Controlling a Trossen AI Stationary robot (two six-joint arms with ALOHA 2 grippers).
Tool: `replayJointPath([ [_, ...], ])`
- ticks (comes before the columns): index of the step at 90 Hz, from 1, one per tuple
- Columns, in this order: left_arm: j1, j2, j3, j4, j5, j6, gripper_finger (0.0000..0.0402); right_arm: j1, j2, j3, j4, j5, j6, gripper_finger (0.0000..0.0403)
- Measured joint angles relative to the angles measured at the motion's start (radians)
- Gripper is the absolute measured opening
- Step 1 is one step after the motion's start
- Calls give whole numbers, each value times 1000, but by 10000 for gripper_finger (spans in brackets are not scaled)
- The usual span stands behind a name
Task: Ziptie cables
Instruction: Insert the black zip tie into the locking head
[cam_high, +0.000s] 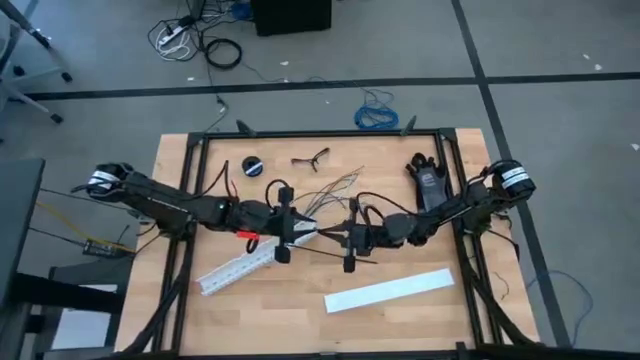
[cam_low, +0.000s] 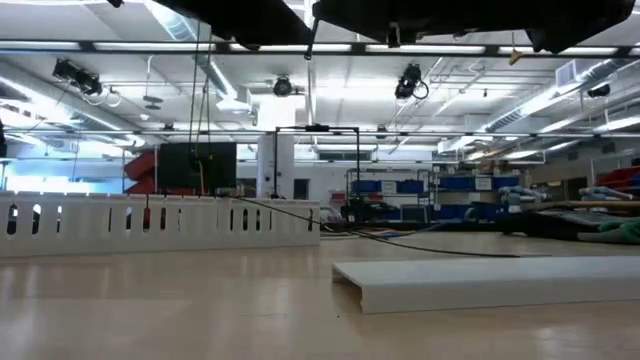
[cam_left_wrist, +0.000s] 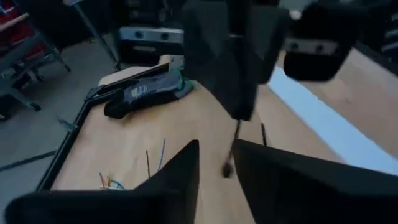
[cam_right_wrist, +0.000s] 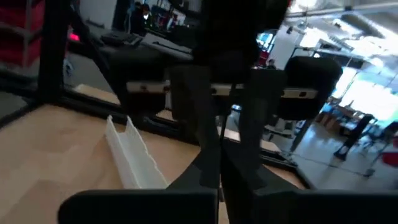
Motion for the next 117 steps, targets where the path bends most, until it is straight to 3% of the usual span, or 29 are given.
replayJointPath([
  [19,7,-101,0,-49,1,-147,131,10,0,0,-15,4,-49,0],
  [26,21,-137,0,-66,22,-301,132,14,0,0,-19,4,-131,0],
  [40,60,-150,-16,-60,168,-671,132,20,0,0,-45,-3,-362,0],
  [55,93,-131,-66,-73,189,-937,131,25,0,0,-81,-2,-592,0],
  [98,123,-51,-234,298,215,-1177,131,21,65,1,-85,147,-1184,0],
  [117,125,44,-243,386,191,-1258,131,21,134,4,-12,180,-1305,0],
])
